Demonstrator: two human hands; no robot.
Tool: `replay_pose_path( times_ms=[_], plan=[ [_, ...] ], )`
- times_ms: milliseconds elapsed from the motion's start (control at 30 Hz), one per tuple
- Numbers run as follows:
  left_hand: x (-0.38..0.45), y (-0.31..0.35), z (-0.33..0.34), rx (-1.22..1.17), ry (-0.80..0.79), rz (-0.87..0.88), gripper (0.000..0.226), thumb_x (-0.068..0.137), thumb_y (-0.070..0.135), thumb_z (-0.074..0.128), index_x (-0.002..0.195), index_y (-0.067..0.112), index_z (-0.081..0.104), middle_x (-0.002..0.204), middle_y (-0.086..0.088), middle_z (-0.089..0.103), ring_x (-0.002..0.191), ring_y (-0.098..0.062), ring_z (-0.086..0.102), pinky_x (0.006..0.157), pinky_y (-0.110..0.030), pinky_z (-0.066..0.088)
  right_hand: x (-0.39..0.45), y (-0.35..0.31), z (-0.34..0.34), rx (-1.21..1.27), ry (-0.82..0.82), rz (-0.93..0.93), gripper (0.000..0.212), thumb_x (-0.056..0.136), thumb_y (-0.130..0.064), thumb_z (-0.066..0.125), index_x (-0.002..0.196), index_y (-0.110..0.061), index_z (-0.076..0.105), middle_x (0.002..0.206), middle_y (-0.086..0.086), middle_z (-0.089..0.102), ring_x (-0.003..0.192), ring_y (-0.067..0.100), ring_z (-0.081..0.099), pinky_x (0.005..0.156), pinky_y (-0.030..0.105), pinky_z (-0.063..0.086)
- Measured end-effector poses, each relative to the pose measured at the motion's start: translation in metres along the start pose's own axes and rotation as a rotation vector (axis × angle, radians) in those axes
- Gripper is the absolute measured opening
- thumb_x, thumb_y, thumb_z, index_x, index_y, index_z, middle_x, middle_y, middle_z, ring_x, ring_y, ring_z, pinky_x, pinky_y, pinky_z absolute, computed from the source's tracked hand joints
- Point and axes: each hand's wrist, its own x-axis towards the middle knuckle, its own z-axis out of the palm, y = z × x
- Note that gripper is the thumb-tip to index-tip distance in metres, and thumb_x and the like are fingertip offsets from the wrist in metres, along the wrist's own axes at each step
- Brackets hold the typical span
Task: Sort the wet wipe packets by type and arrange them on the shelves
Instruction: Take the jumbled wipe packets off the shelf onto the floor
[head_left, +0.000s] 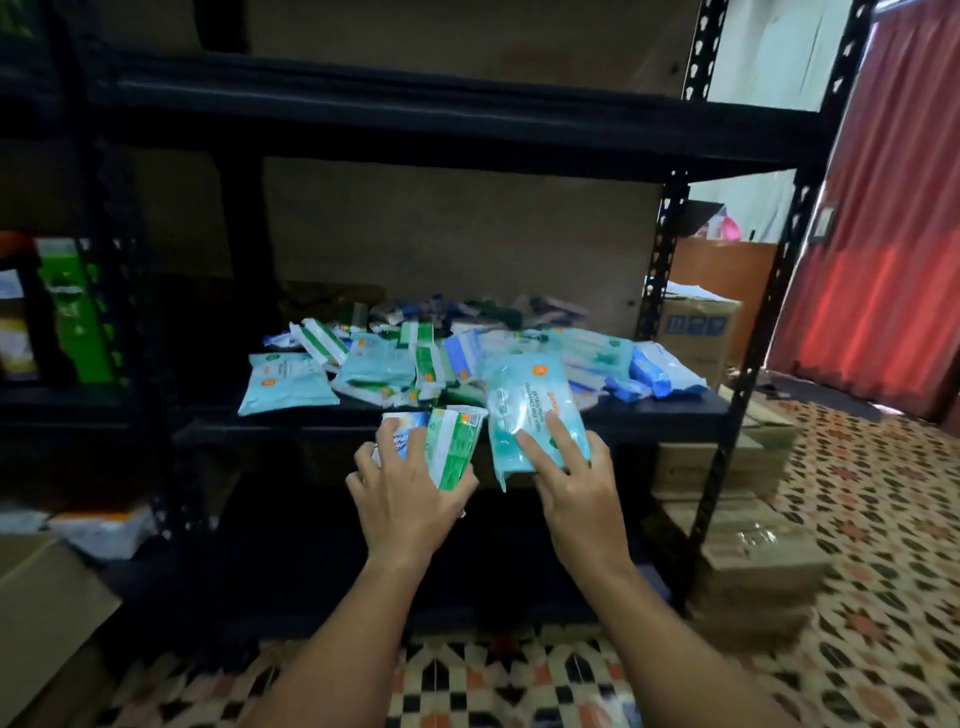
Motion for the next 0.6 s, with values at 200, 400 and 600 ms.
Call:
replay_pose_path(
  times_ms=[200, 400, 600],
  plan=[
    [-0.079, -0.030, 0.016, 0.010, -0.112, -0.051, 0.076, 0.068, 0.076, 0.059, 0.124, 0.025, 0.059, 0.142, 0.002, 0.036, 0.117, -0.032, 0.041, 0.087, -0.047, 0.044, -0.091, -0.014, -0.009, 0.004, -0.111, 0.083, 0.064, 0.078, -0.002, 0.082, 0.134, -0.025, 0.065, 0.148, 0.007, 0.053, 0.119, 0.046, 0.050, 0.087, 0.056, 0.057],
    [-0.143, -0.057, 0.051, 0.089, -0.302, -0.117, 0.076, 0.070, 0.078, 0.053, 0.127, 0.027, 0.056, 0.144, 0.001, 0.035, 0.118, -0.029, 0.039, 0.089, -0.045, 0.042, -0.165, -0.027, 0.005, 0.028, -0.348, 0.204, 0.077, 0.070, -0.004, 0.090, 0.137, -0.030, 0.062, 0.150, 0.002, 0.050, 0.123, 0.043, 0.051, 0.084, 0.048, 0.061],
    [-0.196, -0.081, 0.091, 0.143, -0.548, -0.202, 0.080, 0.071, 0.082, 0.049, 0.132, 0.030, 0.051, 0.147, 0.001, 0.032, 0.120, -0.030, 0.041, 0.093, -0.045, 0.043, -0.232, -0.030, 0.031, 0.127, -0.601, 0.316, 0.082, 0.072, -0.001, 0.087, 0.137, -0.039, 0.055, 0.151, -0.007, 0.037, 0.123, 0.032, 0.050, 0.082, 0.041, 0.061]
  ],
)
